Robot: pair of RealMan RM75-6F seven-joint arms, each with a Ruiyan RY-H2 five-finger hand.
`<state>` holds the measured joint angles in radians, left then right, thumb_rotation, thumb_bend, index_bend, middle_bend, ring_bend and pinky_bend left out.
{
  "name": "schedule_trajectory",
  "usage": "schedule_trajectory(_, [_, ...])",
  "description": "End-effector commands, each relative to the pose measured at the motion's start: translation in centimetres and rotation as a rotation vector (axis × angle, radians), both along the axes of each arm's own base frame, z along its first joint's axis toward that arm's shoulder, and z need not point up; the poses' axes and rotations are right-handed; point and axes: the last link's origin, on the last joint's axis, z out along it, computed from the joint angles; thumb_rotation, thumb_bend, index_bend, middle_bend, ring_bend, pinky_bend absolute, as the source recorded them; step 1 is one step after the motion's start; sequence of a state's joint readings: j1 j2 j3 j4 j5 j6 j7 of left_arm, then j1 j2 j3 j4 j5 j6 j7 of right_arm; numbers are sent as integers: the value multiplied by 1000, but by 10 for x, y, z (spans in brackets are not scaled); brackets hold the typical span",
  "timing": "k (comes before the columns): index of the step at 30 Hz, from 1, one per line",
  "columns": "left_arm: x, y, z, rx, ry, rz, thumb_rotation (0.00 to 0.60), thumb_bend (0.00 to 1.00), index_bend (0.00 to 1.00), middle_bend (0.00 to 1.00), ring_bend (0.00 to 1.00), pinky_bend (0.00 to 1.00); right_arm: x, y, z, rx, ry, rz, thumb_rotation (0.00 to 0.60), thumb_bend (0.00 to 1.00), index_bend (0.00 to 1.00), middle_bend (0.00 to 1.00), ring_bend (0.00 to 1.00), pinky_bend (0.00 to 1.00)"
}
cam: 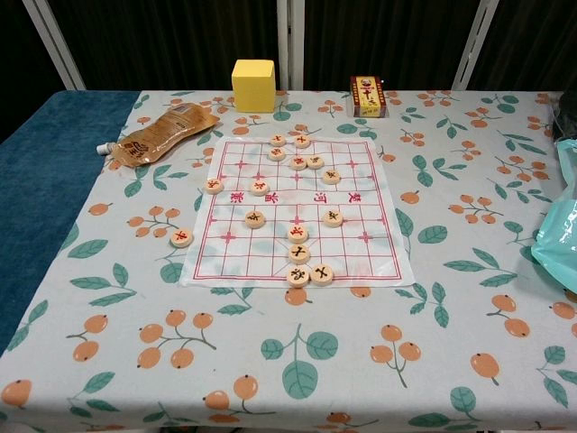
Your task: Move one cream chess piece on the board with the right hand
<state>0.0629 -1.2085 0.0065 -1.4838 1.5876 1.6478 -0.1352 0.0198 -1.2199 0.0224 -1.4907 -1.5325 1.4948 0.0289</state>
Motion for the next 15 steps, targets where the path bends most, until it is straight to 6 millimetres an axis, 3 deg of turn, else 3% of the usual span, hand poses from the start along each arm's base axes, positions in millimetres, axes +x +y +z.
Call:
schedule_trajectory(1, [0, 0, 0, 1, 1, 0, 600, 206, 74, 43, 0, 40, 0, 0, 0, 0, -4, 0, 600, 257, 0, 0, 0, 0])
schedule_trajectory(15, [3, 1, 3, 2, 6, -1, 600, 206, 74, 43, 0, 41, 6, -7, 1, 16, 10, 24, 600, 257, 0, 0, 0, 0])
